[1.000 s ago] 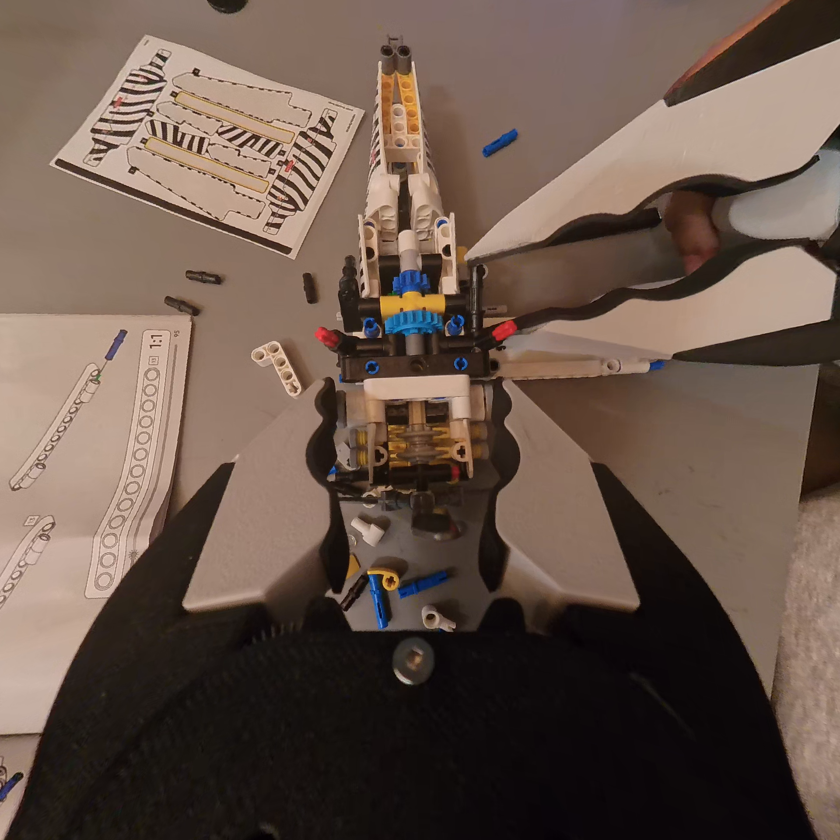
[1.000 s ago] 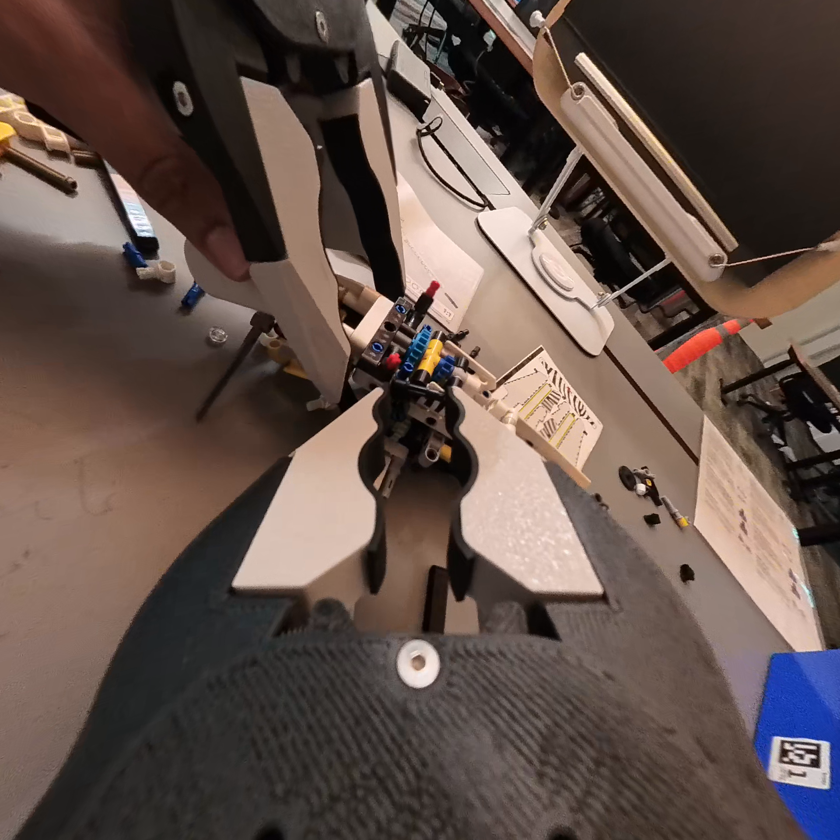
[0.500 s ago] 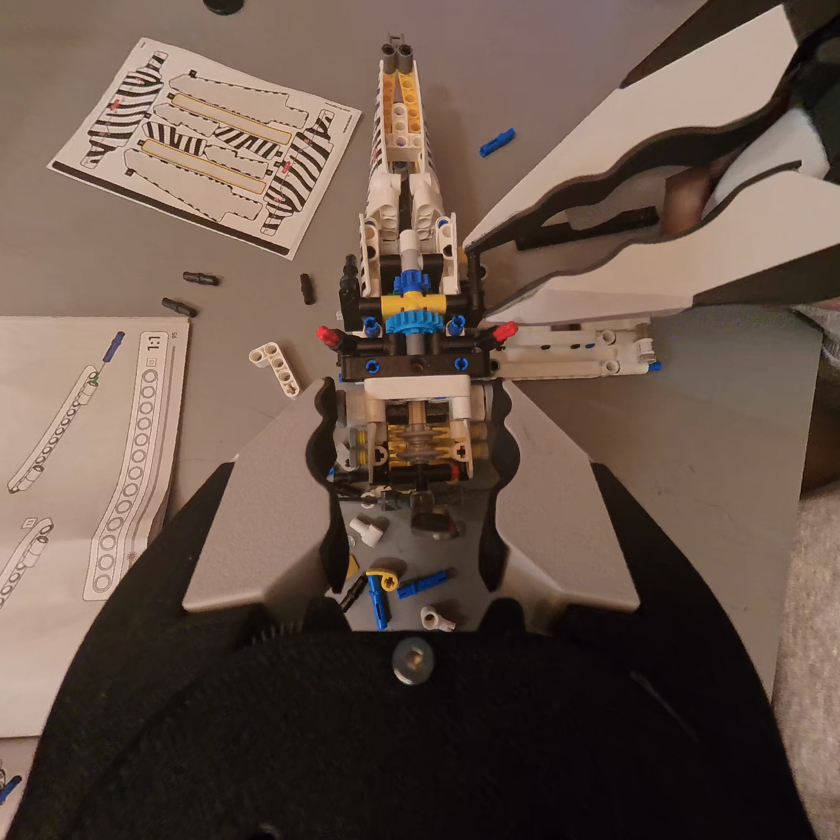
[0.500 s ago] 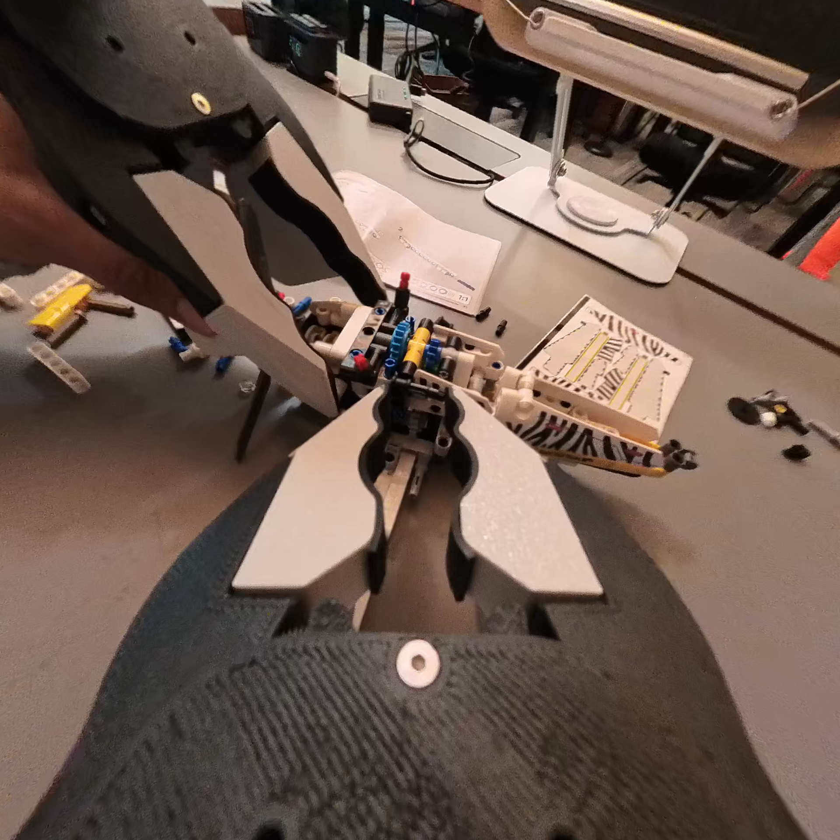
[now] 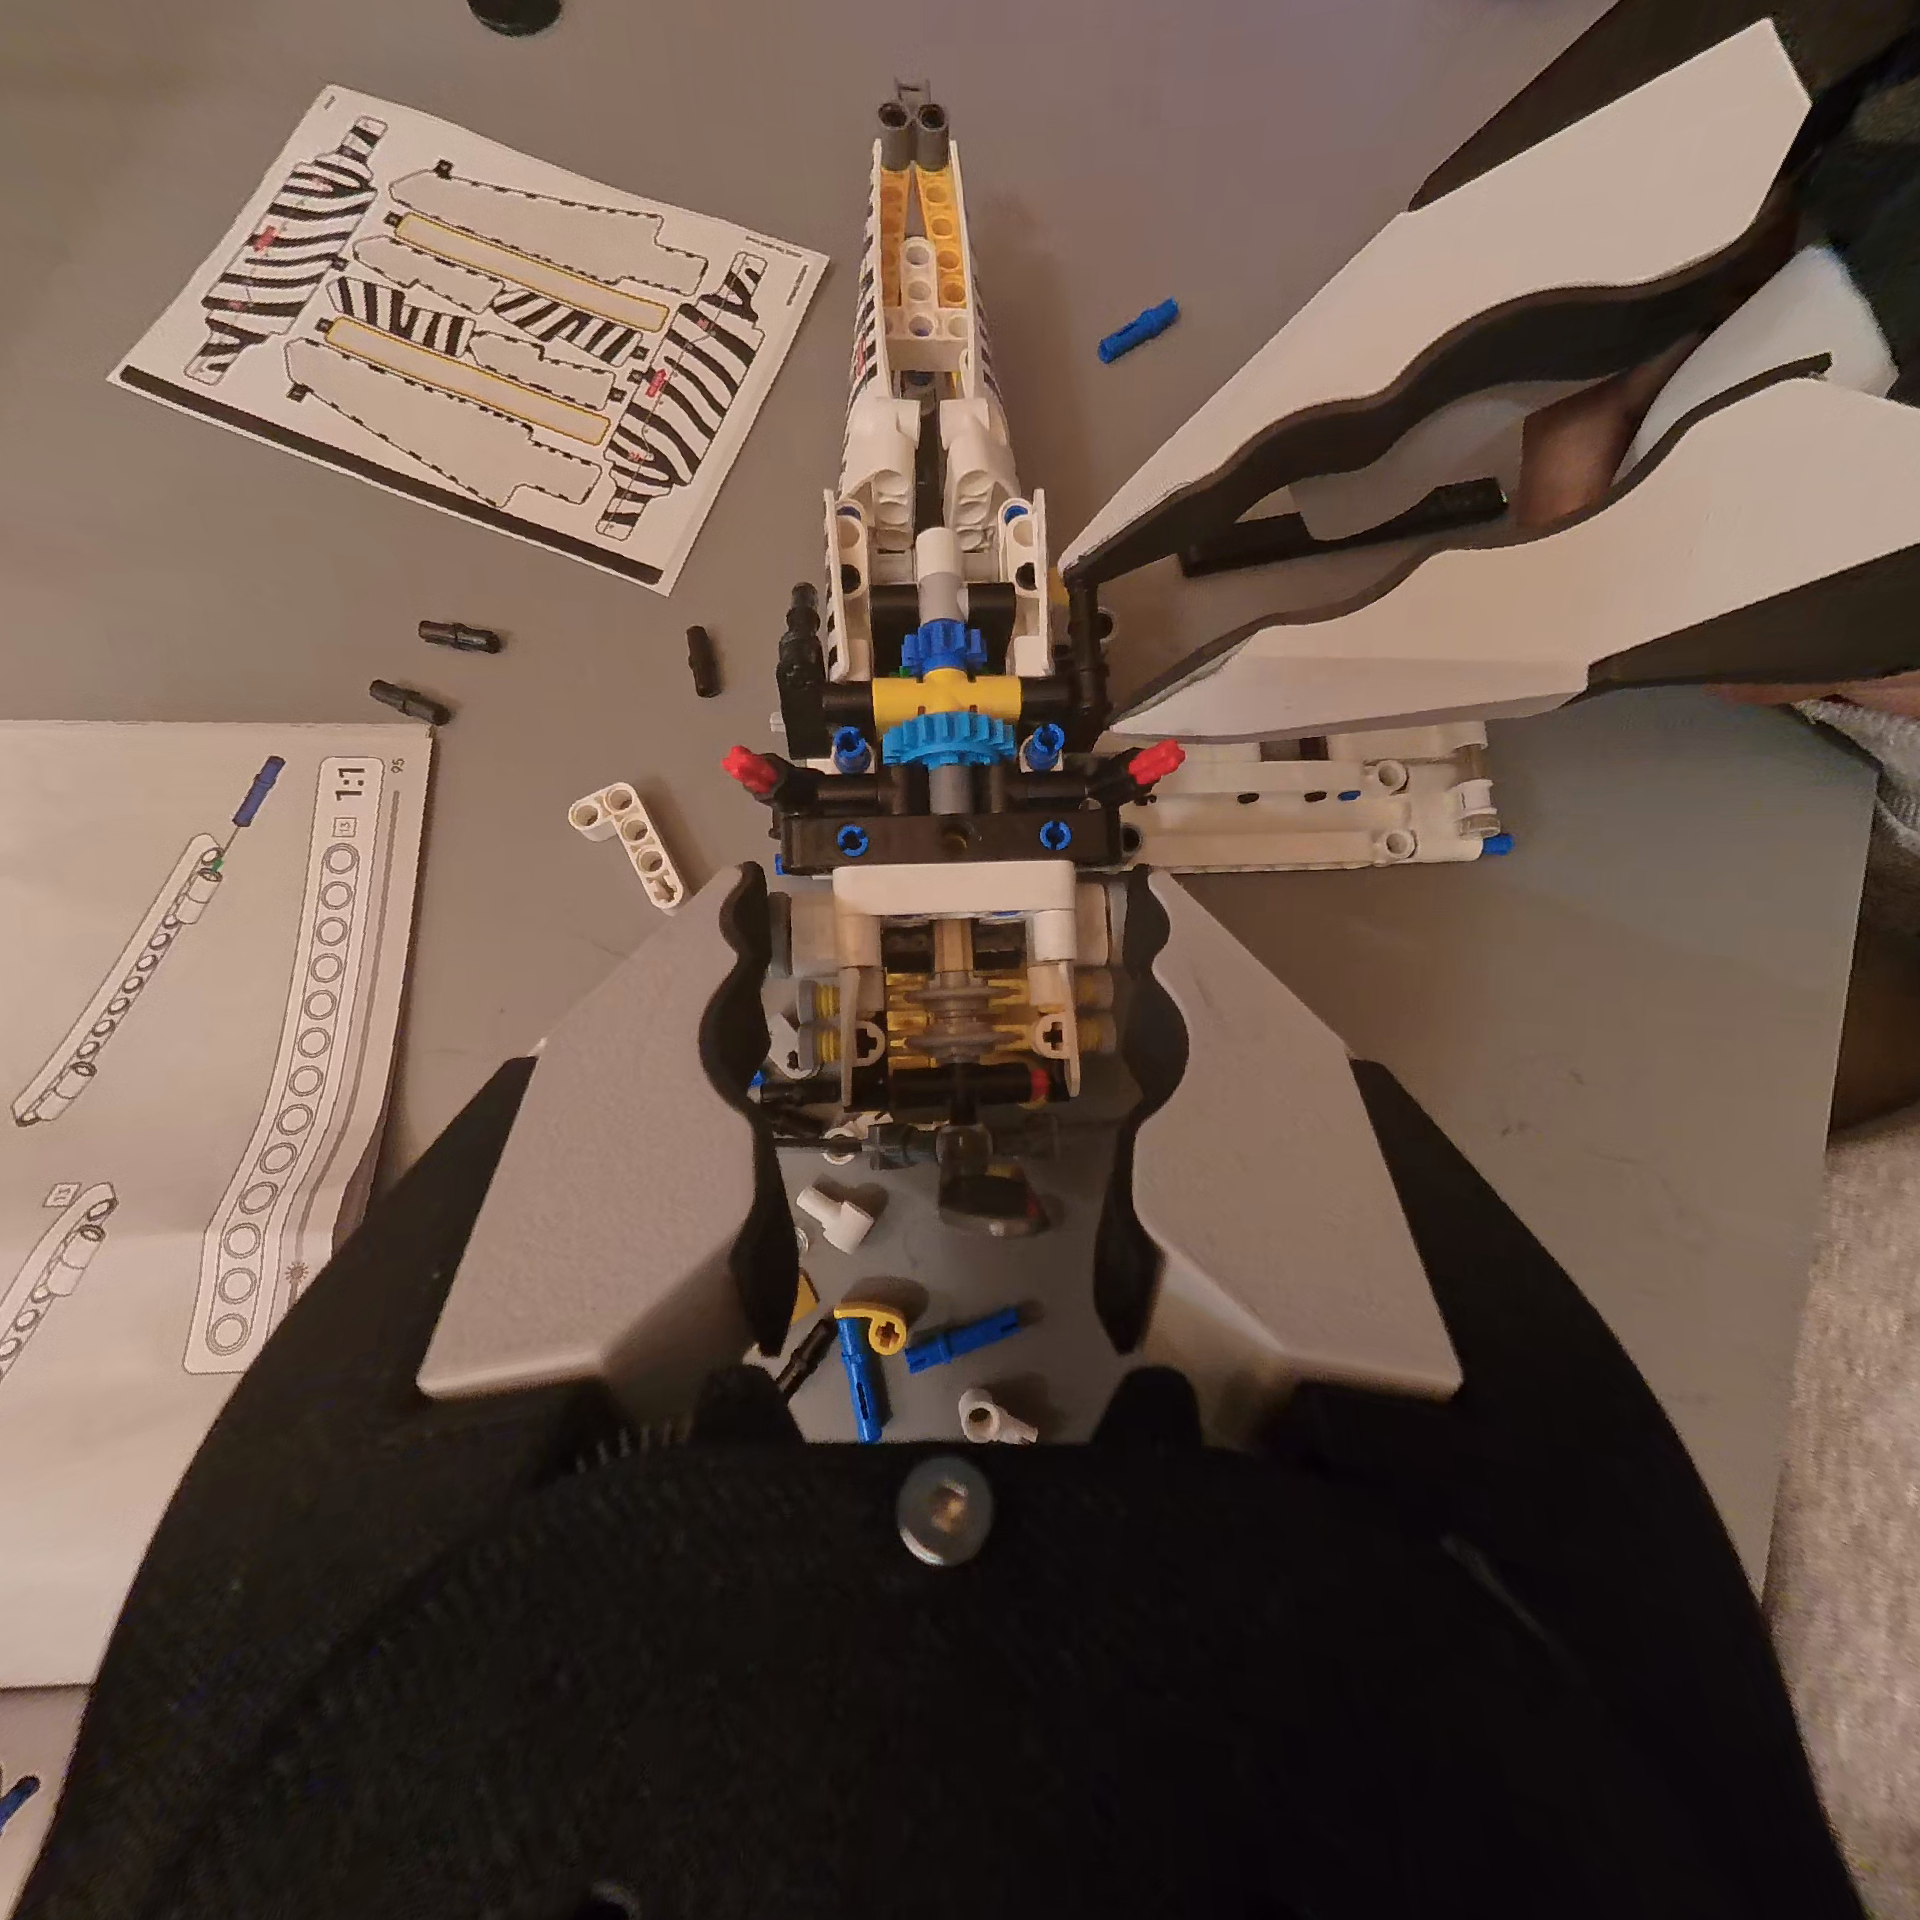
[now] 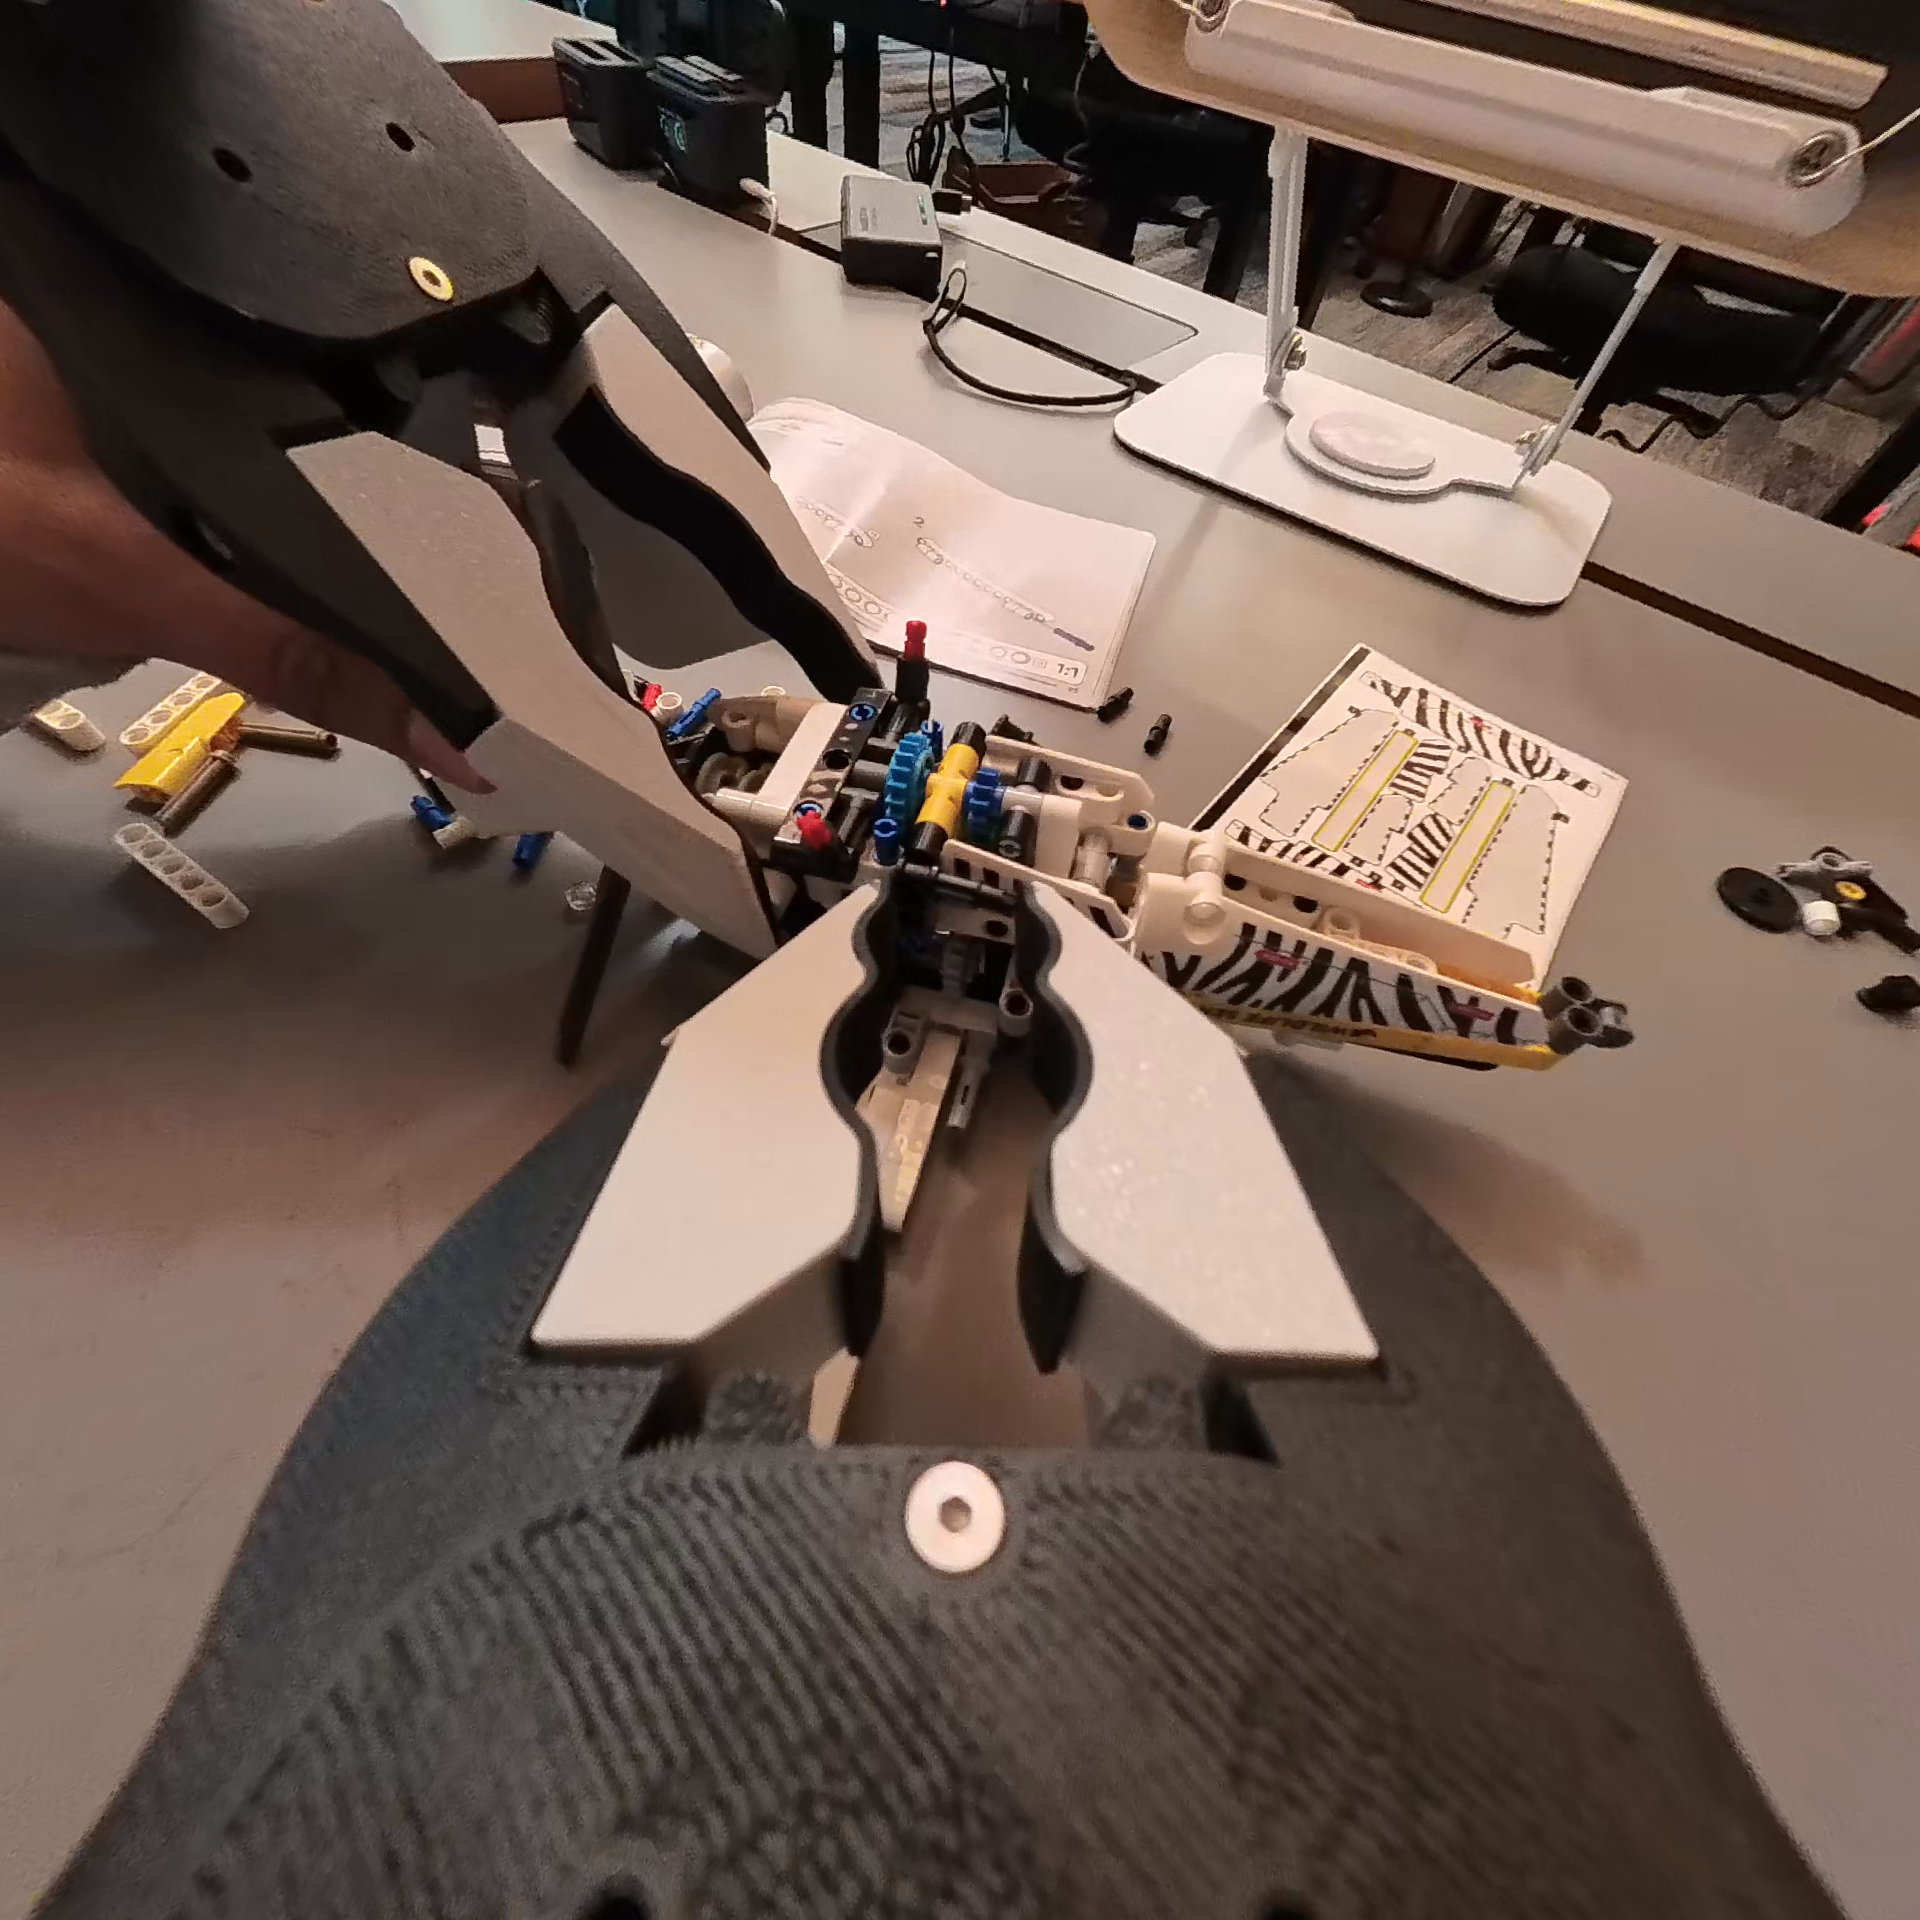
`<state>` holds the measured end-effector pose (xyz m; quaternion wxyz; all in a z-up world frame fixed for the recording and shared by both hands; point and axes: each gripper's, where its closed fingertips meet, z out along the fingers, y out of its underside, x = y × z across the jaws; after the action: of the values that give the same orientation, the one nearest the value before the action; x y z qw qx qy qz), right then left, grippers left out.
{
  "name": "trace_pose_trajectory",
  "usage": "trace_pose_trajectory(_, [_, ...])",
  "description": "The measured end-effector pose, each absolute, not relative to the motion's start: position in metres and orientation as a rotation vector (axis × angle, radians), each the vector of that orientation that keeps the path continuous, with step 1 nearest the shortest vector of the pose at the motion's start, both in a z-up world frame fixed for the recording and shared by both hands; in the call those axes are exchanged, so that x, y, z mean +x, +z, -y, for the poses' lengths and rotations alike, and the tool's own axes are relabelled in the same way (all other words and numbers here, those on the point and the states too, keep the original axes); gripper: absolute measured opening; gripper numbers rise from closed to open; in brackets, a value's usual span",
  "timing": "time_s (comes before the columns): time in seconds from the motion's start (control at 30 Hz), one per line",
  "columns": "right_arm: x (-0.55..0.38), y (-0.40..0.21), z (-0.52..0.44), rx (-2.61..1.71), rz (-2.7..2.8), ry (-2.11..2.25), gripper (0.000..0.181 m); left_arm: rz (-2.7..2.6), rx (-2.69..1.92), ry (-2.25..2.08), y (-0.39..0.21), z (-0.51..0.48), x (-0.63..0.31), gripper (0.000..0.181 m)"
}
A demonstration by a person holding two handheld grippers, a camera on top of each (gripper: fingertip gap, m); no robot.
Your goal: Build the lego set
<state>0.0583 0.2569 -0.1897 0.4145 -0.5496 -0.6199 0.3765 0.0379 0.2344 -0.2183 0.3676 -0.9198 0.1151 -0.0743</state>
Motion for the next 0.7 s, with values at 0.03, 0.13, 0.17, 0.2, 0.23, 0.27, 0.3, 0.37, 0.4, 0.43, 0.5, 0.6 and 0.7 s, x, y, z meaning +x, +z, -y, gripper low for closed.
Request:
trace_pose_trajectory(0.03, [0.0582,-0.1897,-0.2568,-1.380,1.558,0.944,0.021,-0.296,-2.363,-0.190,-0.2183,-0.2343,0.0379,0.069])
trace_pose_trajectory(0.13, [0.0580,-0.1896,-0.2566,-1.373,1.560,0.938,0.021,-0.294,-2.362,-0.192,-0.2183,-0.2344,0.0379,0.068])
trace_pose_trajectory(0.17, [0.0579,-0.1894,-0.2564,-1.365,1.562,0.934,0.021,-0.294,-2.362,-0.192,-0.2184,-0.2345,0.0378,0.068])
trace_pose_trajectory(0.2, [0.0578,-0.1893,-0.2562,-1.356,1.563,0.928,0.021,-0.294,-2.362,-0.193,-0.2184,-0.2345,0.0378,0.068])
trace_pose_trajectory(0.23, [0.0576,-0.1892,-0.2560,-1.348,1.565,0.919,0.021,-0.294,-2.361,-0.193,-0.2184,-0.2345,0.0378,0.068])
trace_pose_trajectory(0.27, [0.0575,-0.1890,-0.2558,-1.340,1.567,0.910,0.021,-0.293,-2.361,-0.193,-0.2185,-0.2345,0.0378,0.068])
trace_pose_trajectory(0.3, [0.0574,-0.1890,-0.2557,-1.334,1.570,0.900,0.021,-0.293,-2.361,-0.194,-0.2185,-0.2345,0.0378,0.068])
trace_pose_trajectory(0.37, [0.0572,-0.1889,-0.2555,-1.330,1.572,0.892,0.022,-0.292,-2.361,-0.196,-0.2185,-0.2345,0.0377,0.068])
trace_pose_trajectory(0.4, [0.0572,-0.1889,-0.2556,-1.331,1.571,0.894,0.022,-0.292,-2.360,-0.197,-0.2185,-0.2345,0.0377,0.069])
trace_pose_trajectory(0.43, [0.0572,-0.1889,-0.2557,-1.333,1.570,0.898,0.022,-0.292,-2.360,-0.197,-0.2186,-0.2345,0.0377,0.069])
trace_pose_trajectory(0.5, [0.0571,-0.1888,-0.2558,-1.333,1.570,0.901,0.022,-0.292,-2.360,-0.197,-0.2185,-0.2345,0.0377,0.069])
trace_pose_trajectory(0.6, [0.0571,-0.1889,-0.2558,-1.336,1.571,0.897,0.022,-0.290,-2.359,-0.198,-0.2186,-0.2344,0.0376,0.069])
trace_pose_trajectory(0.7, [0.0570,-0.1889,-0.2559,-1.341,1.569,0.903,0.022,-0.288,-2.359,-0.199,-0.2187,-0.2343,0.0376,0.069])
